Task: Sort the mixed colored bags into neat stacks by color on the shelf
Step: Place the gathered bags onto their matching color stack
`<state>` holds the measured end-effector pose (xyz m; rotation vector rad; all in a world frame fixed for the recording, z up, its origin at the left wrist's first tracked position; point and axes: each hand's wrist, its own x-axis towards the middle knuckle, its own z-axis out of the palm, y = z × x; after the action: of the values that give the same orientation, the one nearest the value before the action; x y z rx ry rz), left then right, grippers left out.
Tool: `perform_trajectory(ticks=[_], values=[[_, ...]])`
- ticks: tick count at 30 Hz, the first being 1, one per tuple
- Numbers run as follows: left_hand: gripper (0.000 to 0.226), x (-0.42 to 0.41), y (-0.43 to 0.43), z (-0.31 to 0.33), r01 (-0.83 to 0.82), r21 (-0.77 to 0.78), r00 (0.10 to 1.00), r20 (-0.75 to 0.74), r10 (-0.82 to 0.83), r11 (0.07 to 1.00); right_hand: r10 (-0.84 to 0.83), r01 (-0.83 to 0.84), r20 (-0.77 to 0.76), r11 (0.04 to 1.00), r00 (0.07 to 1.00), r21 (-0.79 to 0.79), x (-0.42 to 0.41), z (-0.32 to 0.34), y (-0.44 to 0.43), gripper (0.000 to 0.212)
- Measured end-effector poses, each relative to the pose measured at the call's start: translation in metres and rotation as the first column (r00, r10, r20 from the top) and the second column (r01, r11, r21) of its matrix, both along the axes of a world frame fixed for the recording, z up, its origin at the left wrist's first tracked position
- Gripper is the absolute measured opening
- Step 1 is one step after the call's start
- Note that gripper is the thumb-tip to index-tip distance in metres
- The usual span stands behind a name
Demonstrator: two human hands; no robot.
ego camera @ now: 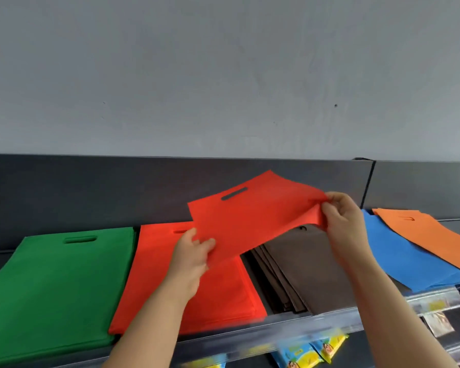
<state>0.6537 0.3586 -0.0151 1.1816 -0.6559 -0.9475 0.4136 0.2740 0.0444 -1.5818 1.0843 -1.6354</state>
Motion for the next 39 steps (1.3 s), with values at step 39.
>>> perform_trajectory(ticks=[39], values=[[0.051,0.085,0.071,-0.037,-0.258,0.464,0.675,0.714,-0.186,0.847,0.698,-0.385,-0.293,0.64,0.654,0.665,0.079,-0.107,0.036,0.048]])
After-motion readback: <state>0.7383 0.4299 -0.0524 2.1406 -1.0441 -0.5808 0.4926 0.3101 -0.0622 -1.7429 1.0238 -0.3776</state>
